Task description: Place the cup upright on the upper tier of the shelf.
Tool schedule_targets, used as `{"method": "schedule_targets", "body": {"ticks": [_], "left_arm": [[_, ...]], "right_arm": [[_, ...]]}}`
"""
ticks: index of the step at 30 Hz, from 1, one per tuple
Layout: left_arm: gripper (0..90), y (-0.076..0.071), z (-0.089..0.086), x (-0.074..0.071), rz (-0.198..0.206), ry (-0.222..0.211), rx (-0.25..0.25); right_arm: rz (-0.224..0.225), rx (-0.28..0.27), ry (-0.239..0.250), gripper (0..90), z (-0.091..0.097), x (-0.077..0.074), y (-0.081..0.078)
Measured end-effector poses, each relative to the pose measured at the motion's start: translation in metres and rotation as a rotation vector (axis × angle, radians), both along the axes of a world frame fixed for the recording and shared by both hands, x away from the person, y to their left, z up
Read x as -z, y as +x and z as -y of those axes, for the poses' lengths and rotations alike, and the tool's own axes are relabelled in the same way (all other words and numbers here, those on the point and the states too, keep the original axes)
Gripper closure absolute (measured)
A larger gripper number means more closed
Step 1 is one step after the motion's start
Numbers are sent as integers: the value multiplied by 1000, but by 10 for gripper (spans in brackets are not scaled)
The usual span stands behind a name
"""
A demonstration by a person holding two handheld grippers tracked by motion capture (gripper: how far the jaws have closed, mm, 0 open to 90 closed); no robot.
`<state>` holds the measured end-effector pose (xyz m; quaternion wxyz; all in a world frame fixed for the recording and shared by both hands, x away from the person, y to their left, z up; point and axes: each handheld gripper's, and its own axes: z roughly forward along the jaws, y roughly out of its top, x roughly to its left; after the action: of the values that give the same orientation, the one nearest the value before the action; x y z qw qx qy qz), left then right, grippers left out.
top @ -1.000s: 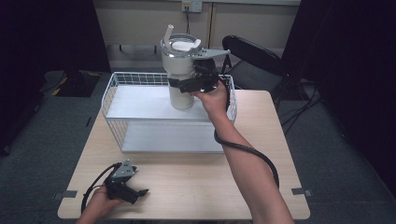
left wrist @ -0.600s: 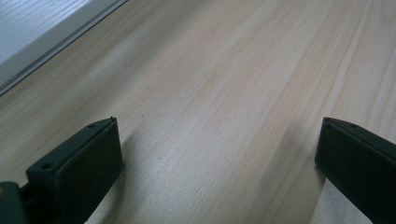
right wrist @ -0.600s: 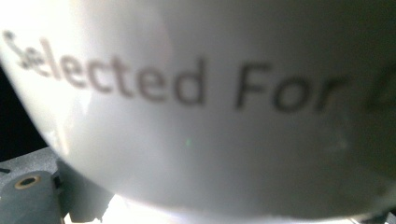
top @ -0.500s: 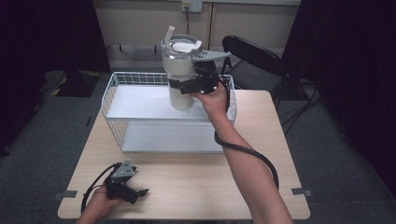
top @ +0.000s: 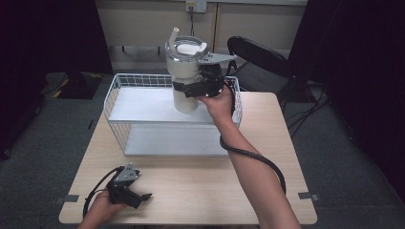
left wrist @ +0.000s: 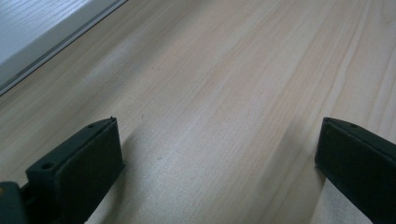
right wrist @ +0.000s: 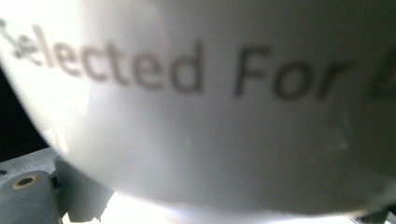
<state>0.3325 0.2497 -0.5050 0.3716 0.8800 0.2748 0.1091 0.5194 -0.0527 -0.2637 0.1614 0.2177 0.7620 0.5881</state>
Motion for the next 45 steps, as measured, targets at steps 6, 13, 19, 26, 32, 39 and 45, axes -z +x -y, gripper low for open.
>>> {"method": "schedule_targets", "body": {"ticks": [6,13,19,26,32,39,45], "left_arm": [[0,0,0,0,0,0,0],[0,0,0,0,0,0,0],[0,0,0,0,0,0,0],[0,0,0,0,0,0,0],[0,0,0,0,0,0,0],[0,0,0,0,0,0,0],[0,0,0,0,1,0,0]], "right_arm": [[-19,-9,6,81,1,2,1],[-51,-1,9,73,1,2,2],[-63,2,-5,70,1,1,1],[-89,-3,18,63,3,6,1],[-120,-8,24,61,5,8,1],[-136,-8,-6,62,8,10,0],[-146,3,-40,62,13,14,-4]]}}
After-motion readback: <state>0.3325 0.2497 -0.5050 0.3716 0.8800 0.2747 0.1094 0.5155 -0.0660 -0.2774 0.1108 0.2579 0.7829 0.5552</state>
